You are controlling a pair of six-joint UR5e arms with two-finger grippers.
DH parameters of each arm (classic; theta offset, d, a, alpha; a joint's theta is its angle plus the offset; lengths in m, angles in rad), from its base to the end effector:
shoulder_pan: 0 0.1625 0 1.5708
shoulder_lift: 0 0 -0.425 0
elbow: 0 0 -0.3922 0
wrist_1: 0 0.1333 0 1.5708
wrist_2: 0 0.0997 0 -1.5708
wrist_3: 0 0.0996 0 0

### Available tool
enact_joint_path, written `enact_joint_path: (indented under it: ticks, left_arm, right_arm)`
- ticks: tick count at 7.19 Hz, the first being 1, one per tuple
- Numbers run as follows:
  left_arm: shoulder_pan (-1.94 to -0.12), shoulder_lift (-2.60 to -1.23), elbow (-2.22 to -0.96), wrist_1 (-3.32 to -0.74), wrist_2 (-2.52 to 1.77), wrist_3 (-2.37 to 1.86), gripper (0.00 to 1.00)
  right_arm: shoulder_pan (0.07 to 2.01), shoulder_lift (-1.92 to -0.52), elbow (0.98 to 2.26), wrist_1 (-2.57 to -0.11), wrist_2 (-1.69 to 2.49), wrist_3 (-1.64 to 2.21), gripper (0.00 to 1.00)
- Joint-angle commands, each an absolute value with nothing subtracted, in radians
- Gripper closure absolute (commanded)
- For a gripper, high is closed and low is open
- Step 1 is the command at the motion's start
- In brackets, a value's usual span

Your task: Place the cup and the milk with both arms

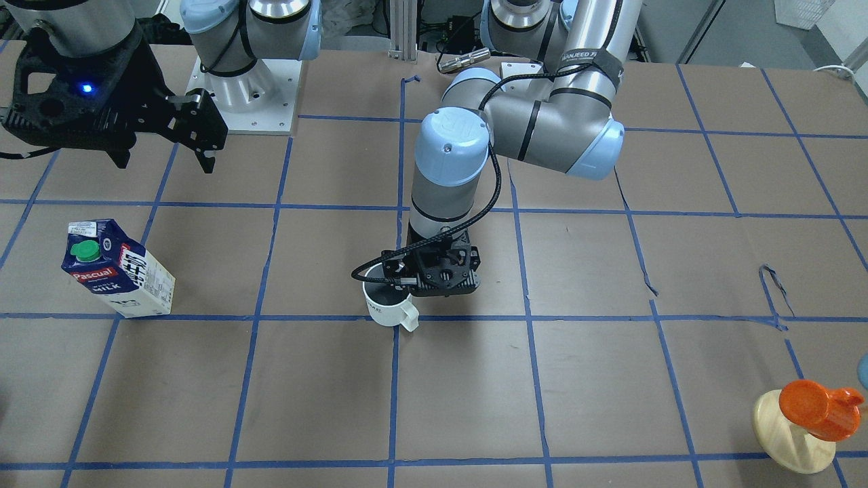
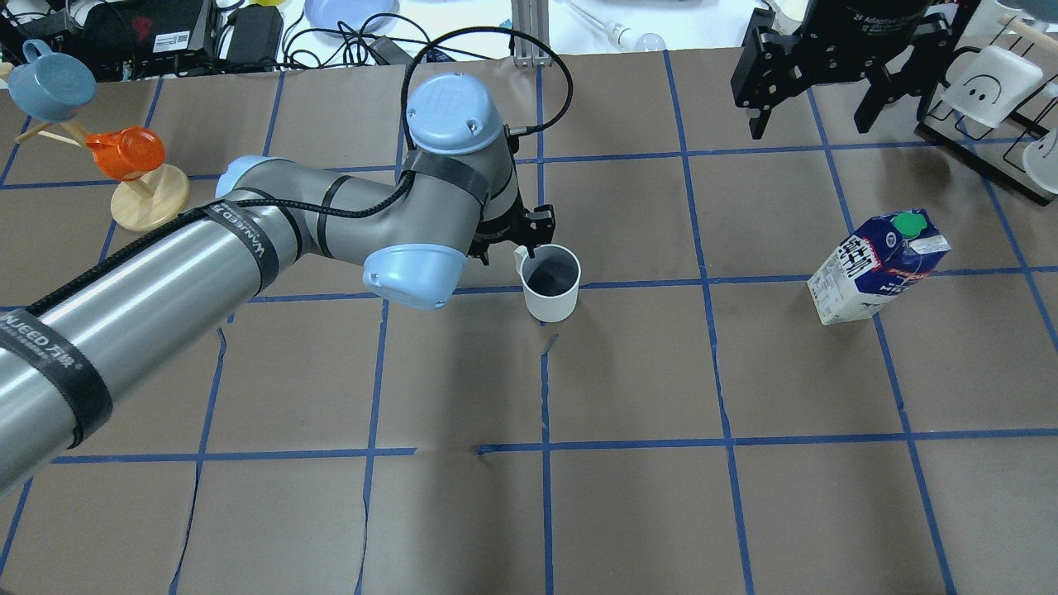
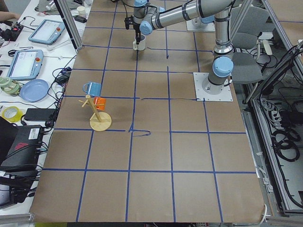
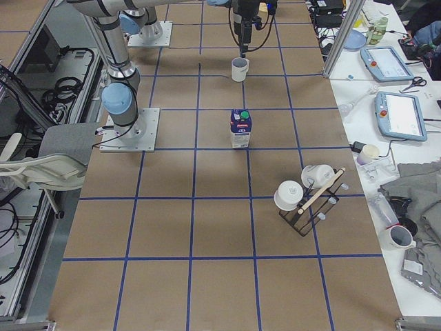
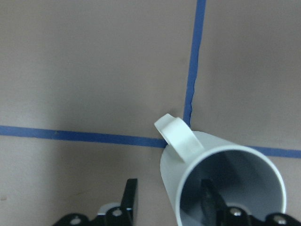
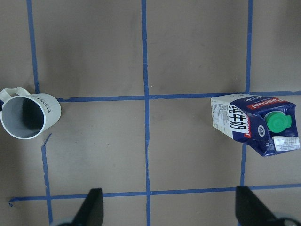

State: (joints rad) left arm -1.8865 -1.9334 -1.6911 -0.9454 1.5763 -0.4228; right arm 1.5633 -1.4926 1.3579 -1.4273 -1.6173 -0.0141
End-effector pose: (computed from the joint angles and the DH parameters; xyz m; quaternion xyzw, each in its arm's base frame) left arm -0.3159 -0.5395 0.2933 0.0536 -0.9960 0.0674 0.0231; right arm 0.1248 -0.5216 0.5385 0.0034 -0.9997 -0.0046 0.0232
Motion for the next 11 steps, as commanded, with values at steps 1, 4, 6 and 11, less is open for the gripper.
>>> enact_joint_path:
  ticks: [1, 4, 6, 11]
  left_arm:
    - [-1.774, -1.864, -1.584, -1.174, 1.614, -0.242, 0.15]
    - [-1.523, -1.69, -1.566, -1.378, 1.586, 0.042, 0.13]
    - [-1.48, -1.616, -1.565, -1.443, 1.555, 0.072, 0.0]
    - [-1.577, -1.566, -1.578, -1.456, 1.546, -0.014, 0.0]
  right_arm:
    - [1.444, -1.456, 1.373, -1.43, -1.618, -0.191, 0.0]
    - [1.302, -1.414, 1.581, -1.674, -1.615, -0.365, 0.0]
    - [1.228, -1.379, 1.679, -1.791, -1.608, -0.483, 0.0]
    - [1.218, -1.378, 1.746, -1.792, -1.646, -0.482, 0.21]
